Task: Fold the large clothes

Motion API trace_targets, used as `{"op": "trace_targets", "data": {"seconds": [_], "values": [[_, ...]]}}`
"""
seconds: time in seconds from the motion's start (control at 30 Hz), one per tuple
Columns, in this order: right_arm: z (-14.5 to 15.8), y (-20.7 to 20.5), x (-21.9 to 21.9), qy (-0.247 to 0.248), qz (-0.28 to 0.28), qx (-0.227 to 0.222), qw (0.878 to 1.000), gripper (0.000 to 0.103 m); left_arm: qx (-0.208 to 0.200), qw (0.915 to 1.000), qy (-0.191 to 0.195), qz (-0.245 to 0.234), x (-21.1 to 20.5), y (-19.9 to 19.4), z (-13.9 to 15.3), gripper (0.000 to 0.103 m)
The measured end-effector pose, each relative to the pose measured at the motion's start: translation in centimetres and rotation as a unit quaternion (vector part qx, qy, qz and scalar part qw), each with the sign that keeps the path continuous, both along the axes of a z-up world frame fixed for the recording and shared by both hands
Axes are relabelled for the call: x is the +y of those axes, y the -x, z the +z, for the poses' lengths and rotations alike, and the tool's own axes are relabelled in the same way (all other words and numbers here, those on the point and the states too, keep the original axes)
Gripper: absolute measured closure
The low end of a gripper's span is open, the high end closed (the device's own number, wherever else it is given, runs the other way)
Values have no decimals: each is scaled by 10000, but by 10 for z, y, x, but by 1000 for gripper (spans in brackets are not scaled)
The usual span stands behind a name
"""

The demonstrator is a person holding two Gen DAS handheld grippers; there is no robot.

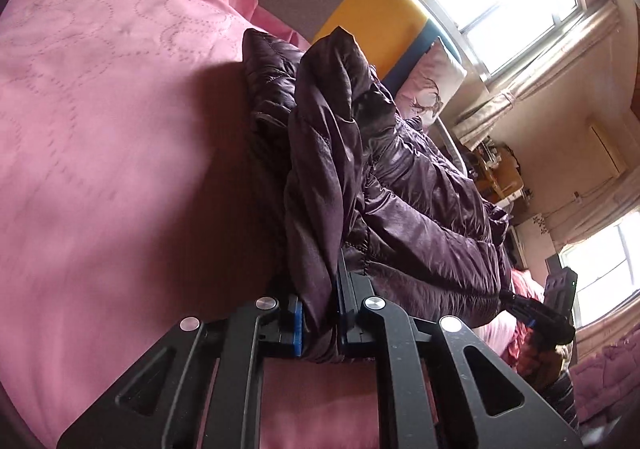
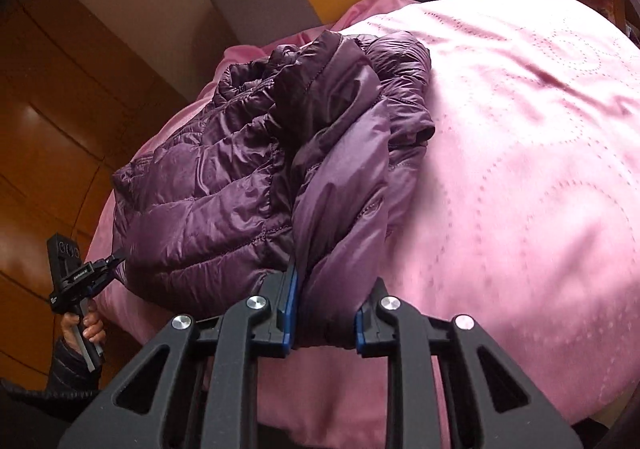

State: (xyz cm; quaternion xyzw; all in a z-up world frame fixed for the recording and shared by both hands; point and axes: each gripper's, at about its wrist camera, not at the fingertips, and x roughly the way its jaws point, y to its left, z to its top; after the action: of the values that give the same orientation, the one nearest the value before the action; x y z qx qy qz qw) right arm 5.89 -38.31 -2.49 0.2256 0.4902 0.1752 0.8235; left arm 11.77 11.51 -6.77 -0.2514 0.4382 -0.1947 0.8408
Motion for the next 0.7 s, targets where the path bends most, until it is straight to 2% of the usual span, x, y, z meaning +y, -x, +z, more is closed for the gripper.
{"op": "trace_targets", "data": {"seconds": [0.03,0.1,0.17,0.2,0.23,0.3,0.4,0.5,0.53,0.6,0.63,0.7], "values": [[2,9,-1,39,74,24,10000,82,48,10000,12,-43,4,18,1,92],[9,26,-3,268,129,-1,9996,72,92,9998,-102,-153,5,42,3,92],[21,32,0,768,30,-177,9969,54,116,9990,-377,-192,5,70,8,86],[29,32,1,1002,-27,-312,9945,50,47,9977,-663,-108,5,81,12,76],[38,31,3,1225,-86,-494,9912,49,-32,9961,-883,-26,7,87,15,63],[54,28,13,1543,-123,-874,9841,49,-321,9920,-1197,218,12,93,29,47],[66,6,40,1993,-33,-1341,9707,49,-797,9874,-1330,306,13,87,52,46],[54,-21,70,2573,233,-1306,9572,52,-1134,9825,-1472,120,-3,68,68,46],[47,-30,79,2814,284,-1256,9509,53,-1177,9815,-1511,15,-7,66,67,42],[31,-46,87,2985,320,-1106,9474,66,-1241,9782,-1660,-165,-17,56,65,38],[21,-57,94,2987,330,-1003,9485,81,-1204,9766,-1769,-235,-23,46,61,38],[11,-65,98,2981,379,-908,9495,87,-1137,9784,-1692,-349,-31,36,53,38]]}}
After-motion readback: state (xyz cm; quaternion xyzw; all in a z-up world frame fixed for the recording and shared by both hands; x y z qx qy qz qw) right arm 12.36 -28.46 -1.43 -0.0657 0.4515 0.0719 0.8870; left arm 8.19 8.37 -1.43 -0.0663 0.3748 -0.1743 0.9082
